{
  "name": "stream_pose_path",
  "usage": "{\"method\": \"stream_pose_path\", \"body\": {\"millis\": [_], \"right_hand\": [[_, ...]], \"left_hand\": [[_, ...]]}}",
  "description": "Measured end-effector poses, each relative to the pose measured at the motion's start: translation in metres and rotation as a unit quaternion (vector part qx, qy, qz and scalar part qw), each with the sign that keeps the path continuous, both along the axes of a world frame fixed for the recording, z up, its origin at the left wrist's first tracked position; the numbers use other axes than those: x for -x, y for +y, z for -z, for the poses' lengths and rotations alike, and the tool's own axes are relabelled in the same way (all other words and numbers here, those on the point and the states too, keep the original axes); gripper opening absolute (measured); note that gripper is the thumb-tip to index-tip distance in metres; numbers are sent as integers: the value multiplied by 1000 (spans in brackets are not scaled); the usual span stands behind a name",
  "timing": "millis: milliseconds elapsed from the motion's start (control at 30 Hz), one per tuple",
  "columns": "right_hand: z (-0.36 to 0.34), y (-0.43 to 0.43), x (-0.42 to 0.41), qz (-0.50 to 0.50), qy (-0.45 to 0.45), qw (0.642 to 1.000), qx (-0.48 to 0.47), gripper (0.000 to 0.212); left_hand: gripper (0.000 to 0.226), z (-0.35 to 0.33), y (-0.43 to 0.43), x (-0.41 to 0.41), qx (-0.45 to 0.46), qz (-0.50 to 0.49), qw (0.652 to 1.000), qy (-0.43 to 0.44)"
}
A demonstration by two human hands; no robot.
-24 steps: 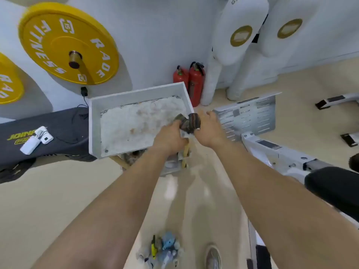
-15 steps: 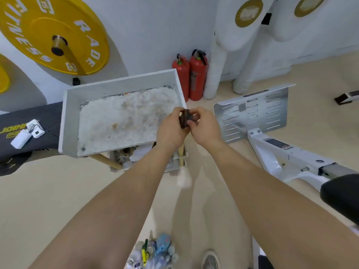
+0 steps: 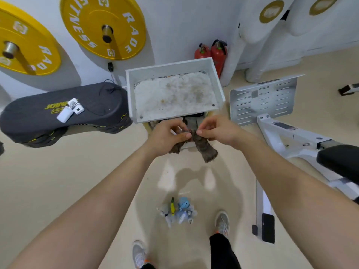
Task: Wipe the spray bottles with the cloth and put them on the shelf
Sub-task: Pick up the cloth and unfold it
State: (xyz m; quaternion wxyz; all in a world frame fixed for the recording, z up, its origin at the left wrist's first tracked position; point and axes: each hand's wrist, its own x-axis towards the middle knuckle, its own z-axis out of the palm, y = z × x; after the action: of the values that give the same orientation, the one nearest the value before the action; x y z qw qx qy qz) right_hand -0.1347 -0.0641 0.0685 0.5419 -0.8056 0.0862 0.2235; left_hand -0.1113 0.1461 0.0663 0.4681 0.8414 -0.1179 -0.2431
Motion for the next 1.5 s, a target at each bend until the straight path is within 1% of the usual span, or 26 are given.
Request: {"method": "stream_pose_path", "body": {"millis": [100,200,267,333,367,433,500,600,700,733,800,867,967,1000,1033,1100,1133,1233,1333,1433,1500], "right_hand": [[-19,58,24,-49,33,998,0,13],[-23,118,47,-62,88,994,-36,32],[-27,153,62,-69,95,992,-32,27],[-25,181,75,-62,73,995,-13,26],[-23,193,81,-56,68,996,-14,26],[-15,210,91,-38,90,995,-36,22],[-7,218,101,-29,124,991,-49,22],[8,214,115,-32,150,987,-48,23],[29,202,125,-41,142,989,-13,28],[39,197,128,-39,145,989,-21,28],[58,191,135,-46,151,986,-50,26],[82,183,139,-57,145,985,-72,25],[131,165,142,-50,109,991,-61,19],[152,158,141,-49,104,992,-56,18],[174,152,141,-49,107,991,-57,16],[225,142,142,-47,121,989,-68,6],[252,138,141,-48,123,989,-70,2],[336,131,138,-34,84,993,-76,7],[414,131,125,18,53,991,-124,14],[476,131,112,41,47,984,-168,13],[506,129,106,52,35,981,-182,5]], "left_hand": [[11,-19,59,36,13,-26,999,14],[14,-25,114,64,27,-70,996,41],[19,-24,145,81,47,-129,987,78],[22,-20,172,99,76,-174,973,130],[22,-18,182,108,102,-181,964,163],[24,-14,197,124,156,-190,942,229],[22,-9,208,134,174,-203,931,248],[7,8,217,145,150,-217,937,230],[19,33,210,161,73,-183,956,217],[21,43,202,167,52,-167,962,208],[17,63,185,181,13,-143,973,182],[11,91,168,190,-39,-140,980,137],[27,144,148,200,-167,-83,982,26],[27,163,141,202,-185,-76,980,-14],[25,183,135,205,-177,-86,980,-43],[17,229,122,209,-136,-138,979,-65],[17,252,116,209,-119,-158,978,-59],[23,328,104,201,-50,-180,982,-22],[31,398,99,177,-38,-185,982,-13],[34,458,100,151,20,-174,982,66],[23,490,105,140,96,-175,972,123]]}}
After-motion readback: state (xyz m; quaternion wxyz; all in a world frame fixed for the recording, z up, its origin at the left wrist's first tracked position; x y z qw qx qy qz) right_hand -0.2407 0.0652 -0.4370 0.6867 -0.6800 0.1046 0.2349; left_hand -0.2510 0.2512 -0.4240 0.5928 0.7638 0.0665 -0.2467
